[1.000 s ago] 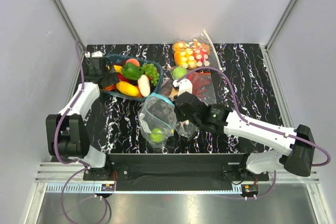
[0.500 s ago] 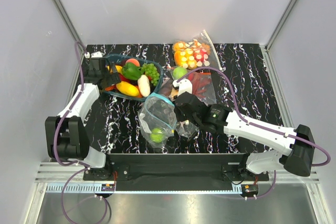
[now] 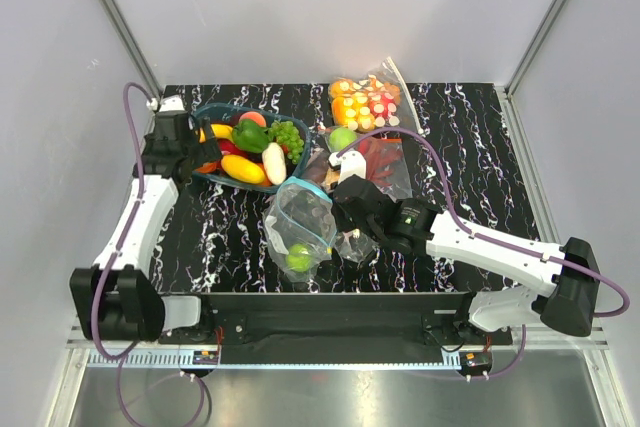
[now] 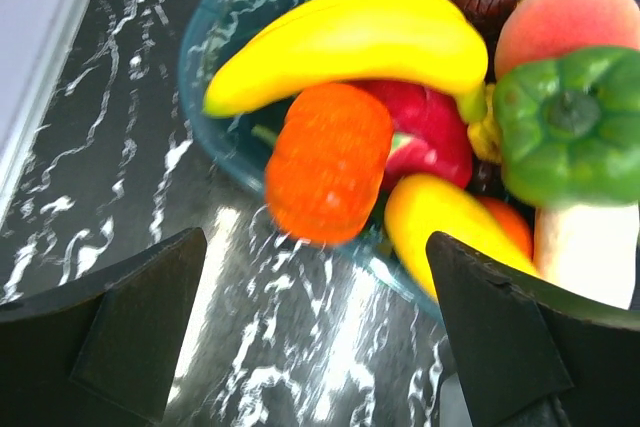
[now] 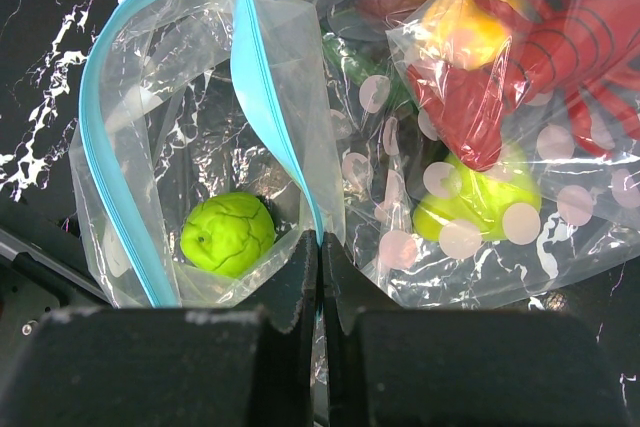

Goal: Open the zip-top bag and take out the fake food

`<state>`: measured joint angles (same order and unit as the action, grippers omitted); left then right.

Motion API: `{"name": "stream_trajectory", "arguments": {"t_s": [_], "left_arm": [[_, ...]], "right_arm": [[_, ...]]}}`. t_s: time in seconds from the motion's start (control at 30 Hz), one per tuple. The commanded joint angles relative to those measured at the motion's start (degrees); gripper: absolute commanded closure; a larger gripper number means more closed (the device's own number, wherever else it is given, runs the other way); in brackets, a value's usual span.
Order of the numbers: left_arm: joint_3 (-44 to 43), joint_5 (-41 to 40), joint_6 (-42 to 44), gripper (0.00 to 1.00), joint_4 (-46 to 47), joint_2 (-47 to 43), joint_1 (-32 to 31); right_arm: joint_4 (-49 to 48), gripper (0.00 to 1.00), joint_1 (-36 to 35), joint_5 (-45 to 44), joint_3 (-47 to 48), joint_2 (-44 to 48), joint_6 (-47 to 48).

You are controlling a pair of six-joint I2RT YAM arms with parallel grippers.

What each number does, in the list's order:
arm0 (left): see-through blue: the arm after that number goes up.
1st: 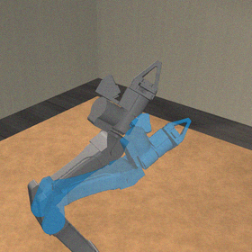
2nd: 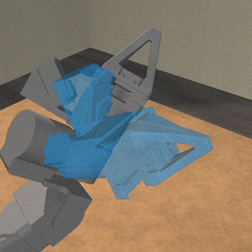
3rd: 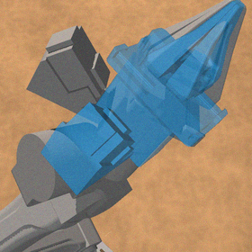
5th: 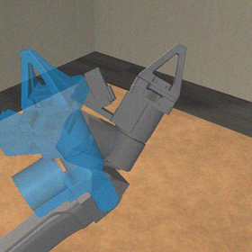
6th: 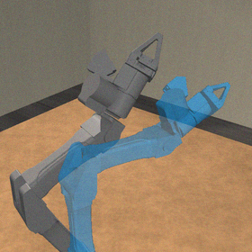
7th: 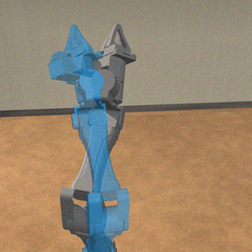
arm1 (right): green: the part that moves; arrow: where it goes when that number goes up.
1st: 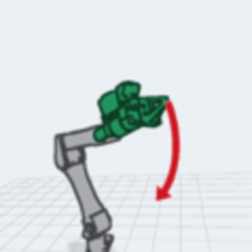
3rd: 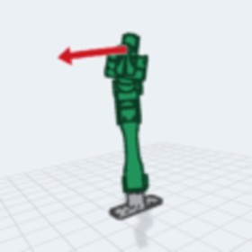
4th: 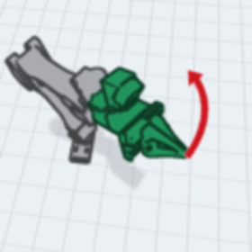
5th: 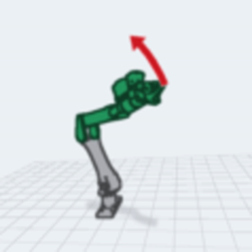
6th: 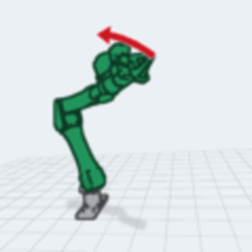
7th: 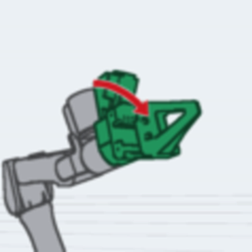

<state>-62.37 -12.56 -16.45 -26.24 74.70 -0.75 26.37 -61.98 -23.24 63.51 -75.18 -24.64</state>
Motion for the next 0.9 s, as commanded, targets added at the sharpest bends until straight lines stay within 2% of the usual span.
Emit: {"name": "stream_trajectory", "arguments": {"t_s": [0.0, 0.1, 0.2, 0.3, 0.33, 0.4, 0.5, 0.6, 0.73, 0.87], "left_arm": [[0.14, -1.94, 2.64, 0.01, -3.81, -5.95, -0.21], [-0.12, -0.37, 4.4, 0.01, -6.71, -11.49, -0.74], [-2.14, -0.36, 5.46, 0.03, -11.27, -15.8, -3.98], [-4.86, -2.55, 5.03, 0.05, -15.41, -18.26, -12.32], [-5.48, -2.56, 4.24, 0.05, -15.94, -18.62, -18.0], [-6.62, -1.08, 2.92, 0.07, -15.95, -19.5, -23.65], [-7.59, -1.41, 0.63, 0.09, -14.19, -18.02, -36.11], [-9.87, -2.82, -0.51, 0.12, -14.28, -13.55, -43.68], [-12.25, -0.72, -0.08, 0.13, -13.75, -7.39, -50.56], [-11.81, -0.27, -0.51, 0.17, -13.84, -5.96, -52.16]], "right_arm": [[-1.06, 0.95, 0.1, -0.4, 1.01, 0.91, 0.3], [-0.88, 0.95, 0.01, -0.48, 1.1, 1.17, 0.39], [-0.71, 0.95, 0.01, -0.75, 1.27, 1.35, 0.82], [-0.27, 0.94, 0.1, -1.28, 1.97, 0.82, 1.26], [-0.27, 0.94, 0.01, -1.45, 2.23, 0.47, 1.26], [-0.27, 0.94, 0.1, -1.28, 2.5, 0.38, 1.44], [-0.53, 0.94, 0.01, -1.19, 2.59, 0.29, 1.09], [-0.44, 0.94, 0.19, -1.01, 2.33, 0.38, 0.74], [-0.18, 0.95, 0.1, -1.27, 2.06, 0.91, 0.39], [0.52, 0.94, 0.1, -2.15, 1.71, 2.05, 0.12]]}}
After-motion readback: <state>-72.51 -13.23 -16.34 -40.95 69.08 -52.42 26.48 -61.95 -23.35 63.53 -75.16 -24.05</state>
